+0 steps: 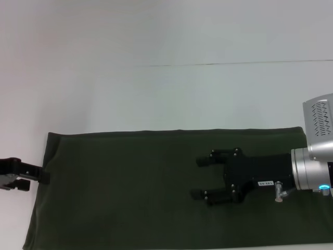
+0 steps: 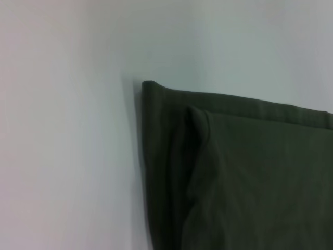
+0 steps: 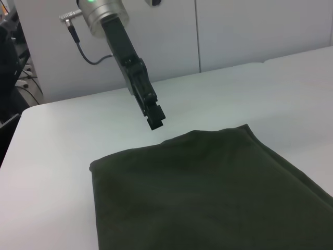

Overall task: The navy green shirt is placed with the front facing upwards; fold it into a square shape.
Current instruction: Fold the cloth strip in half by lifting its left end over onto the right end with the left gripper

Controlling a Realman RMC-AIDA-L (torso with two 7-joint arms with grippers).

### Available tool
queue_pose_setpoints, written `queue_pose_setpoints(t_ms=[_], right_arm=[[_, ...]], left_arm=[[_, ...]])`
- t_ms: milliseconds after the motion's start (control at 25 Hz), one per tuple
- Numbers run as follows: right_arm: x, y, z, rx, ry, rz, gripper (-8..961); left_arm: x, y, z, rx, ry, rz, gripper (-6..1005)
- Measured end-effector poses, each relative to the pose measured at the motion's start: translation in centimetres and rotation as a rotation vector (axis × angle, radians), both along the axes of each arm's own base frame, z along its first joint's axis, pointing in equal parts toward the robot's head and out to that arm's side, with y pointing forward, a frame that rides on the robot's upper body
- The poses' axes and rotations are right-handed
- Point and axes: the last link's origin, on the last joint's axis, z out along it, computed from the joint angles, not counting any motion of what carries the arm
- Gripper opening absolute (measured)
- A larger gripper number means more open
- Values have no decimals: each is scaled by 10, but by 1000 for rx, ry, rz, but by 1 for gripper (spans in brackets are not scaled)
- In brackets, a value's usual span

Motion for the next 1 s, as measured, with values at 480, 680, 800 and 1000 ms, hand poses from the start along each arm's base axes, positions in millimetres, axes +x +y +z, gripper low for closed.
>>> queue_pose_setpoints(t_ms=[480, 680, 800, 1000], right_arm=[[-1, 0, -1, -7, 4, -6, 857], [-1, -1, -2, -10, 6, -7, 856], [-1, -1, -2, -10, 6, -7, 856], [-1, -1, -2, -11, 6, -8, 857]], left_arm=[[-4, 1, -16, -2, 24, -12, 654], [-5, 3, -17, 4, 33, -15, 655], [-5, 3, -18, 4, 41, -19, 655], [-6, 3, -21, -1, 47, -24, 654]])
